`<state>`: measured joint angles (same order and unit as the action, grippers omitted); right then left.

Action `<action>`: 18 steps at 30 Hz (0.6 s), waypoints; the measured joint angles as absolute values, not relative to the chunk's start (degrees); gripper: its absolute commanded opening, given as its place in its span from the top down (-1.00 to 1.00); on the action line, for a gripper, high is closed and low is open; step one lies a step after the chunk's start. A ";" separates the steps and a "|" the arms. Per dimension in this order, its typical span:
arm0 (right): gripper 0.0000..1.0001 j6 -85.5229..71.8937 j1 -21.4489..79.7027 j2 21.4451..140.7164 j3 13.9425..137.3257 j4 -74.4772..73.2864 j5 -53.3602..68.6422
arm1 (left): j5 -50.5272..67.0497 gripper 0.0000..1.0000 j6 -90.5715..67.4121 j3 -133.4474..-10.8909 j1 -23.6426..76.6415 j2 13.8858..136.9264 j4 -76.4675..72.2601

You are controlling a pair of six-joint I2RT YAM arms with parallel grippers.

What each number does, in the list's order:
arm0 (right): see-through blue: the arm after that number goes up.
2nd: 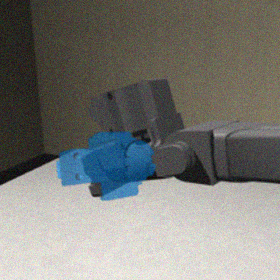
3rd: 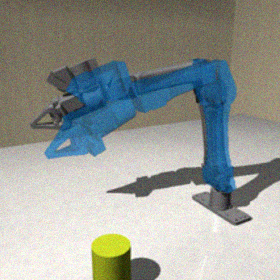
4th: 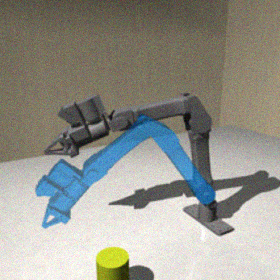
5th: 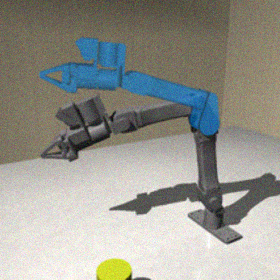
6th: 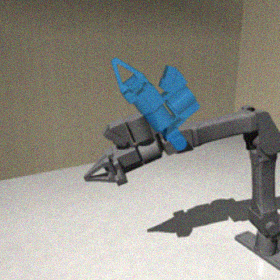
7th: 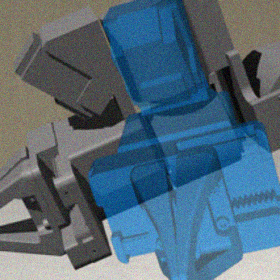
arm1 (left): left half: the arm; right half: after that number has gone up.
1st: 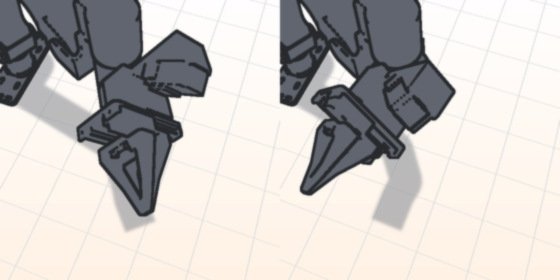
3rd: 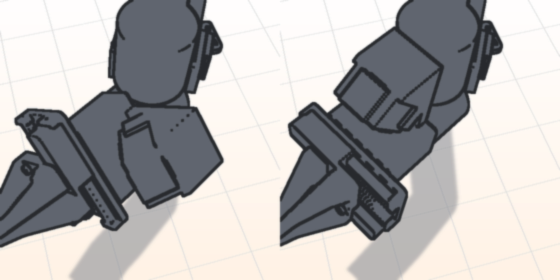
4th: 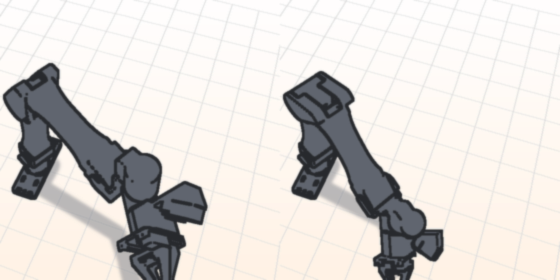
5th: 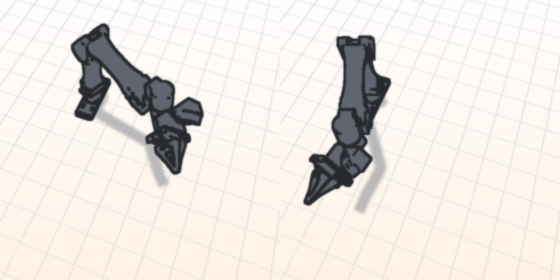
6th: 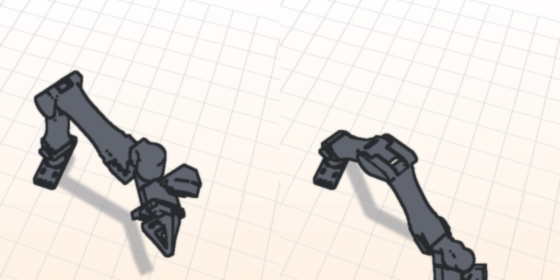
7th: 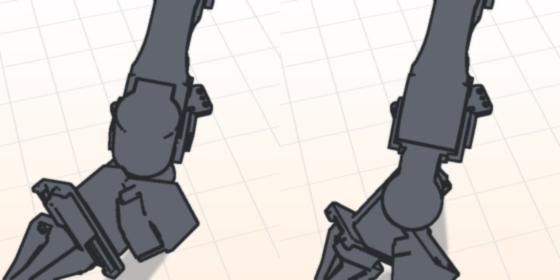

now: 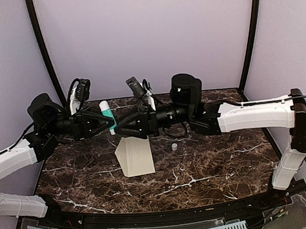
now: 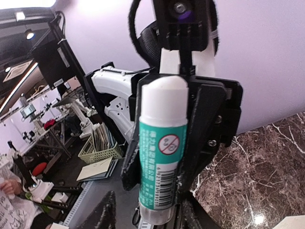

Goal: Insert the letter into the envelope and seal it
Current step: Unscrew the solid glue.

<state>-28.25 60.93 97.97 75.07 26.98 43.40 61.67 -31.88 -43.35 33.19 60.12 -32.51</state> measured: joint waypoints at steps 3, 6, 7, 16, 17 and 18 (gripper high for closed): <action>-0.31 -26.41 60.25 96.23 74.98 25.52 40.86 | 58.63 1.00 -31.59 -43.31 32.75 58.72 -30.94; -0.41 -24.29 59.94 94.04 74.74 22.06 36.75 | 53.93 1.00 -31.53 -43.20 32.01 56.69 -29.74; -0.42 -23.55 59.94 93.41 74.65 20.71 34.83 | 52.07 1.00 -31.51 -43.18 31.81 56.05 -29.36; -0.33 -16.71 63.46 93.91 77.49 7.57 14.52 | 37.80 1.00 -31.86 -43.18 30.74 56.18 -21.39; -0.33 -16.27 64.20 94.61 78.46 6.55 12.51 | 36.80 1.00 -31.92 -43.18 30.72 56.38 -20.67; -0.32 -15.86 64.79 95.35 79.42 5.74 10.37 | 35.62 1.00 -31.99 -43.18 30.70 56.58 -19.75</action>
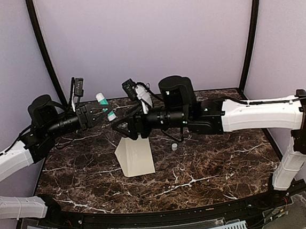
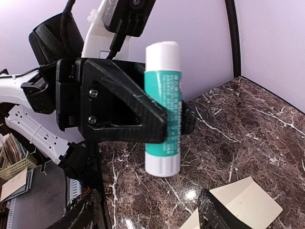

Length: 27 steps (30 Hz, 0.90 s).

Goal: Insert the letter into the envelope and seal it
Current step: Unscrew the solid glue.

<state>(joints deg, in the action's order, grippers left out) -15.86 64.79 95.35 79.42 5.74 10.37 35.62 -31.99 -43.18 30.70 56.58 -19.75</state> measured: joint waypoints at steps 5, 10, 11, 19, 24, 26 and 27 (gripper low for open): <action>-0.19 -14.17 66.39 99.63 84.38 2.42 4.82 | 32.27 1.00 -32.18 -43.18 30.68 57.12 -17.67; -0.07 -13.34 66.65 103.70 88.79 -0.86 2.11 | 32.05 1.00 -32.42 -43.18 30.68 57.65 -17.54; -0.06 -13.21 66.65 104.09 89.19 -1.10 1.83 | 32.05 1.00 -32.45 -43.18 30.68 57.78 -17.54; 0.12 -12.36 66.65 105.32 90.96 -2.68 -0.30 | 32.51 1.00 -33.10 -43.18 30.63 58.30 -17.69; 0.37 -12.01 66.65 105.47 92.25 -2.59 -0.25 | 33.39 1.00 -33.54 -43.18 30.63 58.96 -18.17; 0.54 -12.05 66.65 105.51 92.29 -2.55 -0.21 | 33.65 1.00 -33.65 -43.18 30.63 59.11 -18.35; 0.60 -12.10 66.65 105.58 92.29 -2.52 -0.19 | 33.76 1.00 -33.67 -43.18 30.63 59.16 -18.37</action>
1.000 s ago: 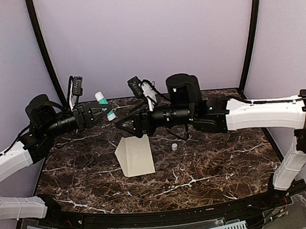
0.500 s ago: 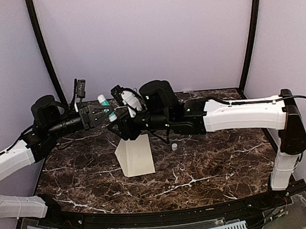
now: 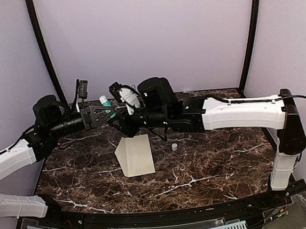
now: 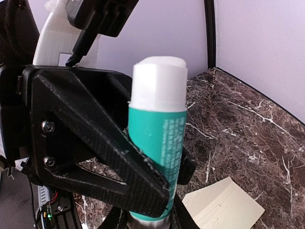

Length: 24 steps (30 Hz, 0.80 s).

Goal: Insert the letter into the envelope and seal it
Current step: Unscrew the solid glue.

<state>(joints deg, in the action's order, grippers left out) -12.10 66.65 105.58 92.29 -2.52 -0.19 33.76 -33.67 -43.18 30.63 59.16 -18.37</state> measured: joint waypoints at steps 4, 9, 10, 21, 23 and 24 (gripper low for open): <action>0.81 -12.69 66.61 105.75 92.27 -2.17 0.47 | 34.02 1.00 -33.65 -43.18 30.61 59.20 -18.46; 0.87 -13.87 65.45 105.08 89.25 2.83 4.89 | 35.86 1.00 -33.45 -43.16 30.33 59.20 -19.27; 0.87 -14.24 65.08 104.51 87.96 4.32 6.55 | 37.06 1.00 -33.36 -43.09 30.26 59.20 -19.57; 0.86 -22.94 62.33 100.57 79.24 21.10 34.33 | 56.49 1.00 -31.16 -43.03 30.41 58.26 -28.67; 0.81 -24.51 62.33 100.57 78.56 23.07 37.06 | 58.26 1.00 -30.63 -43.05 30.72 58.02 -28.84; 0.75 -25.36 62.33 100.57 78.26 23.90 38.17 | 59.00 1.00 -30.57 -43.05 30.87 58.00 -28.99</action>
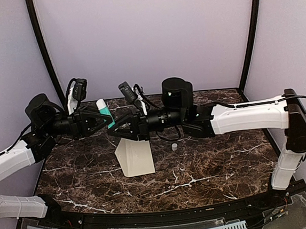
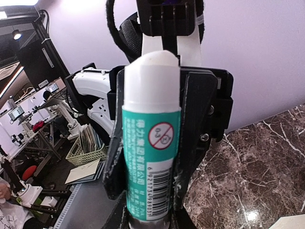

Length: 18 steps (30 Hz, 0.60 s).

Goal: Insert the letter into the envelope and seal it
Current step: Unscrew the solid glue.

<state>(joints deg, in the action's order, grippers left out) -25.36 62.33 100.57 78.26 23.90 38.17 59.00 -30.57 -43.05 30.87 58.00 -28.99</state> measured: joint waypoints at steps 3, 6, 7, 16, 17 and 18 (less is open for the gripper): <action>0.31 -26.85 62.26 100.57 77.60 25.41 39.75 | 59.86 1.00 -30.44 -43.05 31.14 58.00 -29.28; -0.12 -28.05 61.65 100.16 76.25 28.16 40.53 | 59.18 1.00 -30.70 -42.72 30.89 57.45 -29.65; -0.23 -28.69 61.25 99.74 75.53 29.04 40.56 | 58.39 1.00 -31.03 -42.39 30.72 56.90 -30.00; -0.43 -29.54 59.48 95.98 71.61 34.28 34.87 | 50.00 1.00 -36.34 -38.54 30.48 54.57 -37.08; -0.43 -29.47 59.53 95.98 71.50 34.28 34.04 | 49.32 1.00 -36.80 -38.26 30.48 54.54 -37.65; -0.43 -29.26 59.68 95.98 71.33 34.22 32.73 | 48.40 1.00 -37.21 -38.13 30.48 54.52 -37.93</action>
